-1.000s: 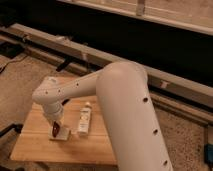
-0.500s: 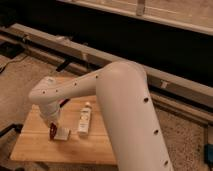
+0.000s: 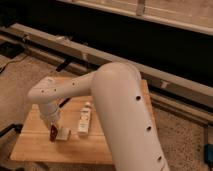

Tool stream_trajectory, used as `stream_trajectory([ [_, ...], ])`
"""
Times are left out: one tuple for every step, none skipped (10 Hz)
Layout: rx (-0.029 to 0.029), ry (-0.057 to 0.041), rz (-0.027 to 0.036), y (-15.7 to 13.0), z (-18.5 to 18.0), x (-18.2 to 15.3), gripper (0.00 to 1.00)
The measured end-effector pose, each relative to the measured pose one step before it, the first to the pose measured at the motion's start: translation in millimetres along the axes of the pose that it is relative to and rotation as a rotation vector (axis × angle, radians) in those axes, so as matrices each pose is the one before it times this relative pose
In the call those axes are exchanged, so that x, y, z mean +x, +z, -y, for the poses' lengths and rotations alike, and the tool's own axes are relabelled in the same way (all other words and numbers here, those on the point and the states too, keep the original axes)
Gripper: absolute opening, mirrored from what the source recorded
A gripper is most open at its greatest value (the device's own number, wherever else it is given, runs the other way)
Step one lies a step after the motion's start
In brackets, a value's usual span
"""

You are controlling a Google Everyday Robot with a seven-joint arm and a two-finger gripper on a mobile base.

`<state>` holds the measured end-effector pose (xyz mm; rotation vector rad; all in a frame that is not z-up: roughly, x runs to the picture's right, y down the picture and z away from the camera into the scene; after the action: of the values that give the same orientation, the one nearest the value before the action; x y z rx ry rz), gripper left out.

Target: Place the pepper on the white sponge

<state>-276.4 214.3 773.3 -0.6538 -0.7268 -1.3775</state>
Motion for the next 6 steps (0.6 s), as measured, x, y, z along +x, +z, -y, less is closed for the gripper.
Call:
stream_trajectory([
  [-0.00807, 0.00125, 0.01124, 3.22, -0.30, 0.17, 0.00],
  [-0.00726, 0.00061, 0.00885, 3.11, -0.29, 0.26, 0.00],
  [-0.00566, -0.00023, 0.00551, 1.20, -0.26, -0.18, 0.00],
  [-0.00272, -0.00064, 0.00379, 0.46, -0.22, -0.29, 0.00],
  [-0.00329, -0.00044, 0.00214, -0.03, -1.30, 0.21, 0.00],
  [-0.00213, -0.00081, 0.00202, 0.21, -1.22, 0.25, 0.00],
])
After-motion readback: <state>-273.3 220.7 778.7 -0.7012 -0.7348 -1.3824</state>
